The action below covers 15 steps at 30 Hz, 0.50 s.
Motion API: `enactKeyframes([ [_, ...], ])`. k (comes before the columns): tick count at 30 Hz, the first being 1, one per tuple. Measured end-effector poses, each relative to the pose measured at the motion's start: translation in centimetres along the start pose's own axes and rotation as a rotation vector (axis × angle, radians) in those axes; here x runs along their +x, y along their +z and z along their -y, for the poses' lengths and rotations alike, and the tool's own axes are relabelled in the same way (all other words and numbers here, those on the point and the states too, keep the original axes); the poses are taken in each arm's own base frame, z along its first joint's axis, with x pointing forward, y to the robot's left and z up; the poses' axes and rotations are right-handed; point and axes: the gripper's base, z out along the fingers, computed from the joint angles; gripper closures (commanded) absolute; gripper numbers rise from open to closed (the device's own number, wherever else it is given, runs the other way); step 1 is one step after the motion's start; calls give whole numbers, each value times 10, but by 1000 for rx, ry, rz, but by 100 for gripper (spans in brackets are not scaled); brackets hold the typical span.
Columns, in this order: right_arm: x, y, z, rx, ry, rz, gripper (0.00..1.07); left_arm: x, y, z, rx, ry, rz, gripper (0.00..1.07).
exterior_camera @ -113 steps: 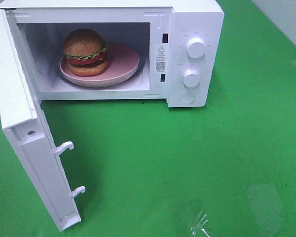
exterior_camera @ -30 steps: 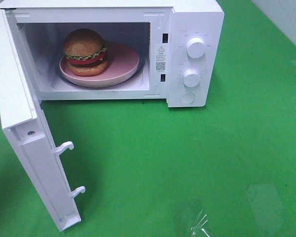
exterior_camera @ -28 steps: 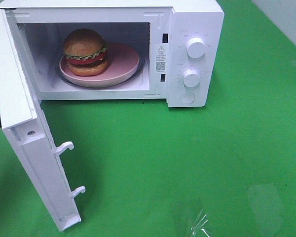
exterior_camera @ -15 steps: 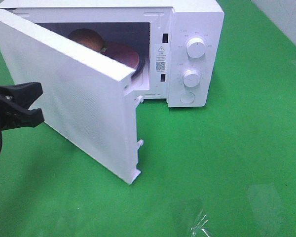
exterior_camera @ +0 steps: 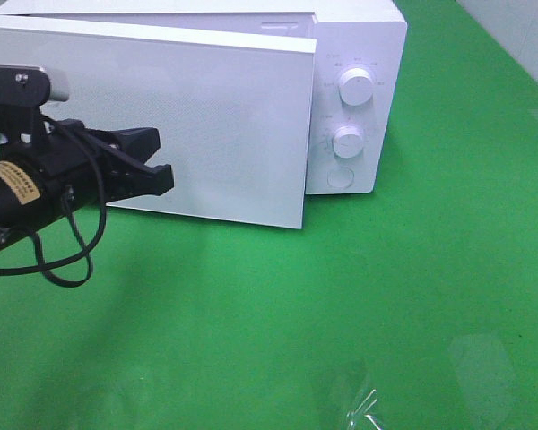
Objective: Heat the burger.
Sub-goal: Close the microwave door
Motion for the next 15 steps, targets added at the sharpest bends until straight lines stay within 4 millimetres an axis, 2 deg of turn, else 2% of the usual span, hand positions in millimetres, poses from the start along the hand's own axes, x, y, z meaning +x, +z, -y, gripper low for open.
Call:
enactKeyframes([
  [1, 0, 0, 0, 0, 0, 0, 38, -3, 8, 5, 12, 2, -2, 107],
  [7, 0, 0, 0, 0, 0, 0, 38, -12, 25, 13, 26, -2, 15, 107],
  [9, 0, 0, 0, 0, 0, 0, 38, -17, 40, 19, 32, -7, 22, 107],
  [12, 0, 0, 0, 0, 0, 0, 38, -17, 43, 20, 34, -8, 24, 107],
  [15, 0, 0, 0, 0, 0, 0, 38, -21, 59, 28, 52, -6, 29, 107],
])
